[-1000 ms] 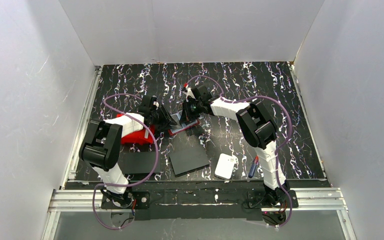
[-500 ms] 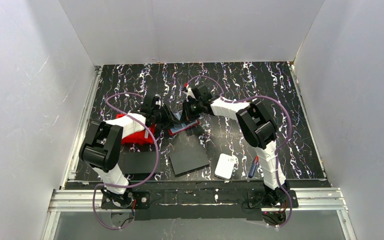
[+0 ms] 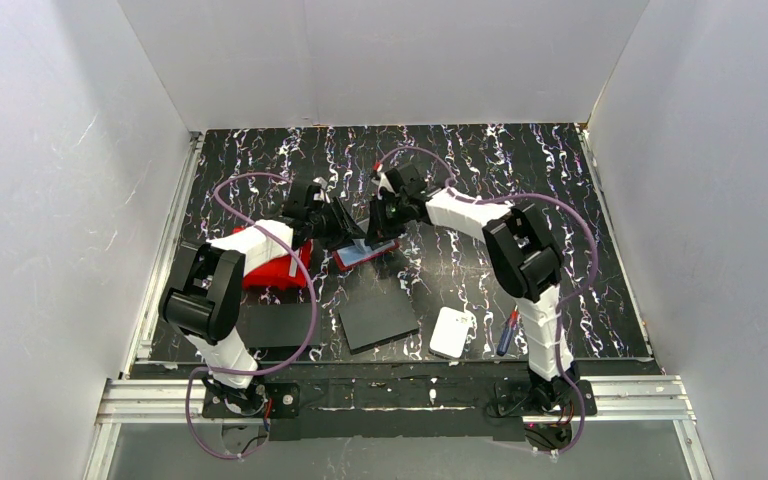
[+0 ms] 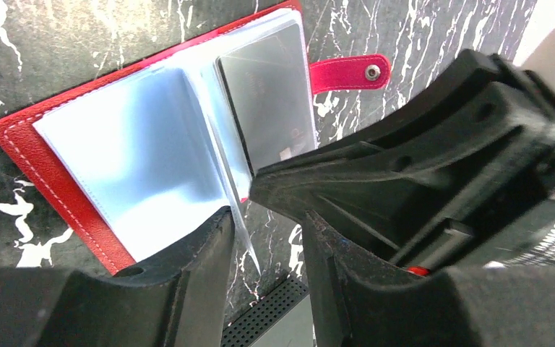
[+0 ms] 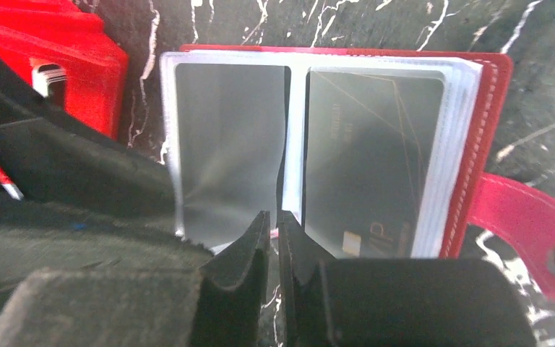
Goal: Put the credit cards into the card holder
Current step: Turn over the card slot in the card holder.
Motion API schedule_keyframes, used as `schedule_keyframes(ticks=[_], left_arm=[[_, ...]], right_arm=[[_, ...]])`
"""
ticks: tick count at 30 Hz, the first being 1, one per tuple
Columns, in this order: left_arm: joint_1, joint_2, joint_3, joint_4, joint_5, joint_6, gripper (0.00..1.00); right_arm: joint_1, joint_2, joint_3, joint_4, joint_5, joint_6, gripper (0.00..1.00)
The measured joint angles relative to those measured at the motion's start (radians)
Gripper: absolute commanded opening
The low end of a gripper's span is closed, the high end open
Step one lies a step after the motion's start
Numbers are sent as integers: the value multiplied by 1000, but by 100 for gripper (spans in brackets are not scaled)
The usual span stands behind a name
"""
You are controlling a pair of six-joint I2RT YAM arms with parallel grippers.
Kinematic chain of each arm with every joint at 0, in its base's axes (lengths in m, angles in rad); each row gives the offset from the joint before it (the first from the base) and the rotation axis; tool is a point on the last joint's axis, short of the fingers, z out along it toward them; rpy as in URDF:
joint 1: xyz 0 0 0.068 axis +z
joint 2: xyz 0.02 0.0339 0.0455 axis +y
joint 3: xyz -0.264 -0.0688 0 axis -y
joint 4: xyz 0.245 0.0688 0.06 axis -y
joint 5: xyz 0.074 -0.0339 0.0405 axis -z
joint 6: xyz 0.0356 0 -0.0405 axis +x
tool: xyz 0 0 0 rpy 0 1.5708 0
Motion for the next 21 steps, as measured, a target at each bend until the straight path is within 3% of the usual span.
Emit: schedule_keyframes(ticks=[8,21], left_arm=[[-12,9,40,-16,4,15,41],[-25,63,92,-21,18,22,43]], right_arm=[[-60,-111,-21,-6,-27,-8,26],[-136,-114,-198,243,-239,121,38]])
